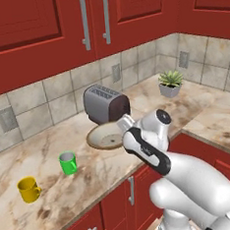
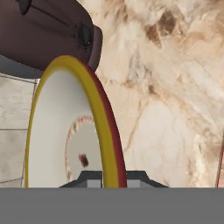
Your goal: Clear the mugs and bowl far away from the sink.
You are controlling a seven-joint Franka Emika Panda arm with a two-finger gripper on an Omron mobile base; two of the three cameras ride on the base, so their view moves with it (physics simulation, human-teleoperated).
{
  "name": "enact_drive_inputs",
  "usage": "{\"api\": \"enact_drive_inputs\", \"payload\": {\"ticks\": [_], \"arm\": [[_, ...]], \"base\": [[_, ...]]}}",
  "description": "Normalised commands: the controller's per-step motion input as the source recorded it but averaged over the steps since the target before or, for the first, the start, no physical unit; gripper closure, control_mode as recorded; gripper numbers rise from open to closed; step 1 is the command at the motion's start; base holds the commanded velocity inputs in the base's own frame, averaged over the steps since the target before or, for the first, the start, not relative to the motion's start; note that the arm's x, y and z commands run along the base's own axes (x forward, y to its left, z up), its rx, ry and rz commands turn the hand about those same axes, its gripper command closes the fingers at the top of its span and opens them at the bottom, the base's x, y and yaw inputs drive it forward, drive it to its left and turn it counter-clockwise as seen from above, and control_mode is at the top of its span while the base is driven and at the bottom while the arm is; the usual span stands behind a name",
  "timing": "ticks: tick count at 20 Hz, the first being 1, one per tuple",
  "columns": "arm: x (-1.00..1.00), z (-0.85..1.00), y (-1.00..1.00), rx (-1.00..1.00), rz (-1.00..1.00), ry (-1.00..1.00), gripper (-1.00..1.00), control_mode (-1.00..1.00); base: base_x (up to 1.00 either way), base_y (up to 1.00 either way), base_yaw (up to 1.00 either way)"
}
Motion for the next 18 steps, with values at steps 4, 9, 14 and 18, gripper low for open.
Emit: {"api": "enact_drive_inputs", "payload": {"ticks": [4,9,14,18], "arm": [[0.00,-0.32,0.29,0.00,0.00,0.00,1.00,-1.00],[0.00,-0.38,0.31,0.01,0.00,0.00,1.00,-1.00],[0.05,-0.10,0.13,0.00,0.00,0.00,1.00,-1.00],[0.16,-0.01,0.00,0.00,0.00,0.00,1.00,-1.00]], "base": [[0.00,0.00,0.00],[0.00,0.00,0.00],[0.00,0.00,0.00],[0.00,0.00,0.00]]}}
